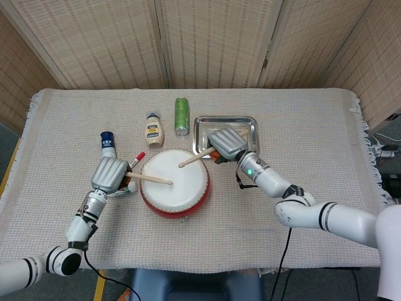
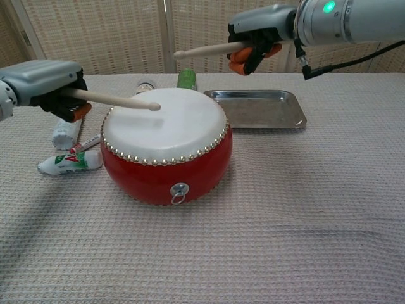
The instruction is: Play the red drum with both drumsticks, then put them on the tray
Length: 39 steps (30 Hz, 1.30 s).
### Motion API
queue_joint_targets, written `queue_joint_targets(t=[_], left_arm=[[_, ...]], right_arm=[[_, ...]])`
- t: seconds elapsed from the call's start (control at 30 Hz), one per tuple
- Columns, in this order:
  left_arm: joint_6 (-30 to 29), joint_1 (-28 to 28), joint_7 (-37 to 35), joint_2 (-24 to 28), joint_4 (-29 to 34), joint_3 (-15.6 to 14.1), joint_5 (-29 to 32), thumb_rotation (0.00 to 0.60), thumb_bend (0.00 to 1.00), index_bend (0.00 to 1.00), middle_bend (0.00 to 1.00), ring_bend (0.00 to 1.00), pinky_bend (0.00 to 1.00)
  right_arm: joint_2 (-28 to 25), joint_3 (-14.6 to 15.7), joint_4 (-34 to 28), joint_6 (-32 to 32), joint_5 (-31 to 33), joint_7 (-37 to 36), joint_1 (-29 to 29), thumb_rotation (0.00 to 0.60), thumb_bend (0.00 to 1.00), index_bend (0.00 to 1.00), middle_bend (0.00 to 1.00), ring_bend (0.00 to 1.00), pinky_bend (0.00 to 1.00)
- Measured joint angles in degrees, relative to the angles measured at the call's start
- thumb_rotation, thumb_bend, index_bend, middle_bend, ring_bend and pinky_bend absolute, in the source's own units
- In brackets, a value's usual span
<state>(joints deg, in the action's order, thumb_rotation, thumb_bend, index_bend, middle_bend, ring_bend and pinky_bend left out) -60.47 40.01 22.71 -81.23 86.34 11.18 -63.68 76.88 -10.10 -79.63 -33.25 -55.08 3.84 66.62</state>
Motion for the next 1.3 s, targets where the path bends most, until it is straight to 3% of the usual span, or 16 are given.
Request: queue_joint_targets(t=[0.17, 0.3, 0.47, 0.6, 0.73, 0.97, 1.2, 1.3], left_arm=[[-2.2, -1.4, -4.6, 4.8, 4.5, 2.0, -0.7, 0.600, 0.57, 1.00, 1.00, 1.00, 1.00], [-2.1, -1.8, -6.0, 5.6, 5.0, 2.3, -0.8, 0.600, 0.57, 1.00, 1.00, 1.00, 1.00], [-0.7, -1.3, -5.2, 3.5, 3.3, 1.1, -0.7, 0.600, 0.57, 1.00, 1.00, 1.00, 1.00], [1.1, -0.2, -3.1, 0.6, 0.6, -0.1, -0.2, 0.600, 0.57, 1.00, 1.00, 1.00, 1.00], [2.5, 0.7, 0.8, -2.0, -2.2, -1.7, 0.6, 0.600, 0.57, 1.00, 1.00, 1.00, 1.00], [-1.5, -0.4, -1.1, 0.9, 0.7, -0.3, -0.3, 0.600, 0.57, 1.00, 1.00, 1.00, 1.00], [-4.8, -2.5, -6.1, 6.5, 5.6, 2.1, -2.0, 0.600, 0.57, 1.00, 1.00, 1.00, 1.00], [-4.7, -3.0, -7.3, 7.2, 5.8, 2.2, -2.0, 0.600, 0.57, 1.00, 1.00, 1.00, 1.00]], right_arm=[[5.0, 4.1, 6.0, 3.2, 1.7, 5.5, 1.6, 0.600, 0.87, 1.00, 1.00, 1.00, 1.00], [9.0, 6.4, 10.0, 3.5, 4.3, 10.9, 2.8, 0.600, 0.87, 1.00, 1.00, 1.00, 1.00], [7.5, 3.6, 6.7, 0.4, 3.7, 7.8, 1.9, 0.600, 0.87, 1.00, 1.00, 1.00, 1.00], [3.2, -0.1, 1.3, -2.5, 0.1, 1.5, -0.2, 0.600, 0.87, 1.00, 1.00, 1.00, 1.00], [0.7, -2.1, -0.7, -3.2, -2.8, -1.7, -1.9, 0.600, 0.87, 1.00, 1.00, 1.00, 1.00], [3.1, 0.4, 3.4, 0.5, -2.2, 1.0, -1.1, 0.600, 0.87, 1.00, 1.00, 1.00, 1.00], [8.7, 5.1, 10.4, 2.9, 2.1, 10.5, 1.3, 0.600, 0.87, 1.00, 1.00, 1.00, 1.00], [9.5, 4.6, 10.7, 1.5, 3.2, 11.0, 1.1, 0.600, 0.87, 1.00, 1.00, 1.00, 1.00]])
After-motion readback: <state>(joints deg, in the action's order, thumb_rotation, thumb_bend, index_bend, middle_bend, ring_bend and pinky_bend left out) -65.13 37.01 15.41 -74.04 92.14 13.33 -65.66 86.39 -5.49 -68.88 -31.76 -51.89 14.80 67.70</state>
